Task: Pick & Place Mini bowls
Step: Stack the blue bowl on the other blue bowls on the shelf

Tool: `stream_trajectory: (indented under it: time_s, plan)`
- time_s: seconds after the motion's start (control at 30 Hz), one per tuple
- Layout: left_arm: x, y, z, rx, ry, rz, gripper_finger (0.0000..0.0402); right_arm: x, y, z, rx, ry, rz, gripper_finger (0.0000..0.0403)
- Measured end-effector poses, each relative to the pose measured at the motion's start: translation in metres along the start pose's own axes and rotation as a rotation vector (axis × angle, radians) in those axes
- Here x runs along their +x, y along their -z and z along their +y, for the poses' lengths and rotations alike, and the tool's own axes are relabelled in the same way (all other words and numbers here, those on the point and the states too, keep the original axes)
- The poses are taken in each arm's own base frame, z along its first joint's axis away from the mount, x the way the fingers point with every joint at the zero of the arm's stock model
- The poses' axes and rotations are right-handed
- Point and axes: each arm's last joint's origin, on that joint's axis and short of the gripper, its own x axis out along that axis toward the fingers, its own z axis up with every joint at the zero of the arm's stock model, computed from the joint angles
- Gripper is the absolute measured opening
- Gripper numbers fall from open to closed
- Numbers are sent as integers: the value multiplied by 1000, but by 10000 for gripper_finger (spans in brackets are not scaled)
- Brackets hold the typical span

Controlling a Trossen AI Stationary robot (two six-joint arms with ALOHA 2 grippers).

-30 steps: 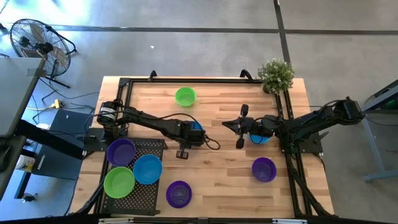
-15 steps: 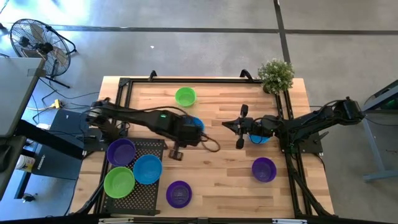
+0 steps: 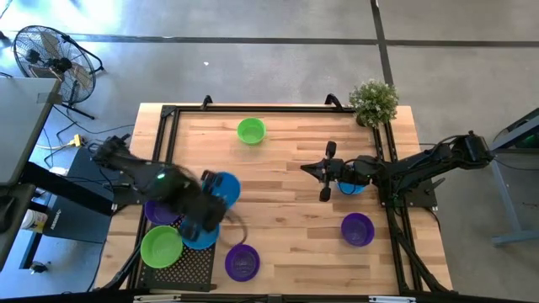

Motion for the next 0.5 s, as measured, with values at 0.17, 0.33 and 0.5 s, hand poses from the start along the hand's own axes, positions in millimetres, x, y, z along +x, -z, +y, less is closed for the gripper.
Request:
stream_trajectory:
  time_s: [0.17,0.33,0.5]
  plan:
    - [-11,10,-35,51,46,-17,1,0,0,0,0,-1,2,2]
    - [-21,22,-67,94,86,-39,1,0,0,0,0,-1,2,1]
    - [-25,30,-87,93,76,-57,1,0,0,0,-1,0,2,2]
